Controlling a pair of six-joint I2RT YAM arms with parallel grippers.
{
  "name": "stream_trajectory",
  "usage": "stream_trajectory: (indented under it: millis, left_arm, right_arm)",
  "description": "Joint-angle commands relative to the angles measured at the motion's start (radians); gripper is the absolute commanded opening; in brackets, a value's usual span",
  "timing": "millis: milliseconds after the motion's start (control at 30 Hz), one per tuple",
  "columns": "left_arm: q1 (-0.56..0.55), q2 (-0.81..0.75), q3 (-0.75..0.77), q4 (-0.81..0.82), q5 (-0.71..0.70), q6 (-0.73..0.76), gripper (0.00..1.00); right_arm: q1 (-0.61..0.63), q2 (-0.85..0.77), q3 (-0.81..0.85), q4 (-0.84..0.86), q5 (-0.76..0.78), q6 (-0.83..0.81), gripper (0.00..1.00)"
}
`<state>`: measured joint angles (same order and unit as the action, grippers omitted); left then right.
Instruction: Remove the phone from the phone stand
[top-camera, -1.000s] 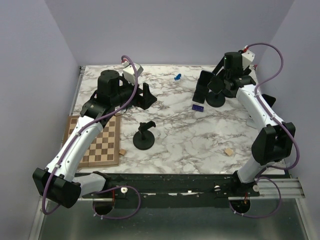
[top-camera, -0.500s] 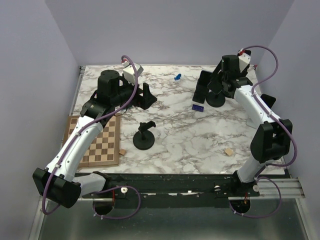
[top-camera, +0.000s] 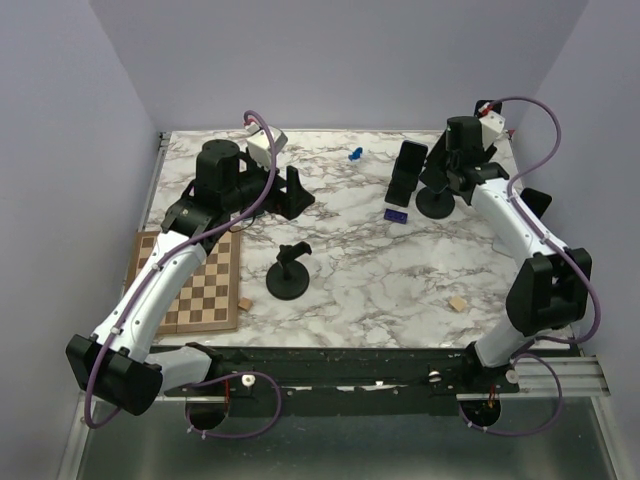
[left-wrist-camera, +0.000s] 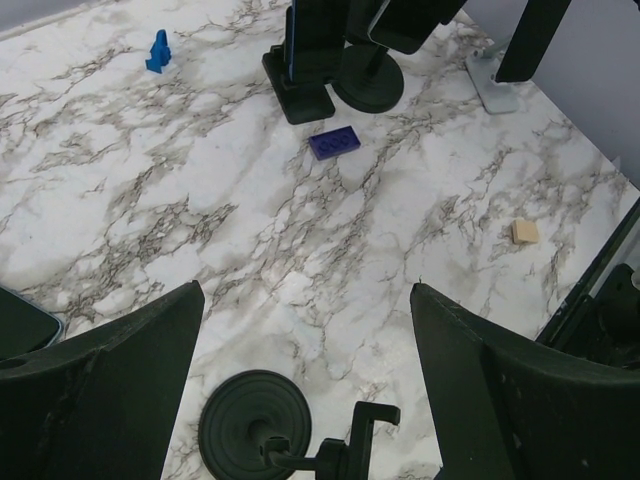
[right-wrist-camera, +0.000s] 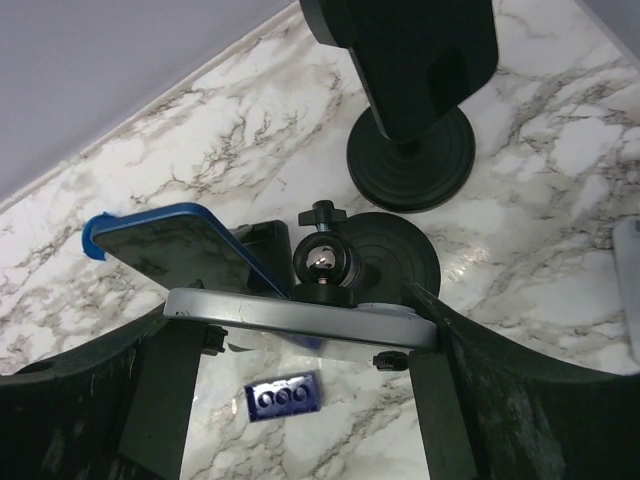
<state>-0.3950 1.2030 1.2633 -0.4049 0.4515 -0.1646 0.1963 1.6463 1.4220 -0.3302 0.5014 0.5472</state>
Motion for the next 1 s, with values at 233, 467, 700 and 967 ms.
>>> stream_trajectory:
  millis: [233, 467, 700, 967]
  left_arm:
    - [-0.004, 0.014, 0.001, 0.022, 0.036, 0.003, 0.92]
    - [-0.017, -0.031, -0.035, 0.051, -0.017, 0.041, 0.92]
    - [-0.079, -0.173, -0.142, 0.175, -0.09, 0.096, 0.92]
    - [-0.131, -0.423, -0.274, 0.226, -0.022, -0.101, 0.91]
  right_arm:
    - [-0.006, -0.244, -0.078, -0.22, -0.008, -0.085, 0.01]
    - [0.012, -0.343, -0.123, -0.373, -0.225, -0.078, 0.01]
    - [0.203, -0.411, -0.161, -0.46, -0.325, -0.09, 0.01]
    - [0.375, -0.45, -0.253, -0.366, -0.547, -0.088, 0.01]
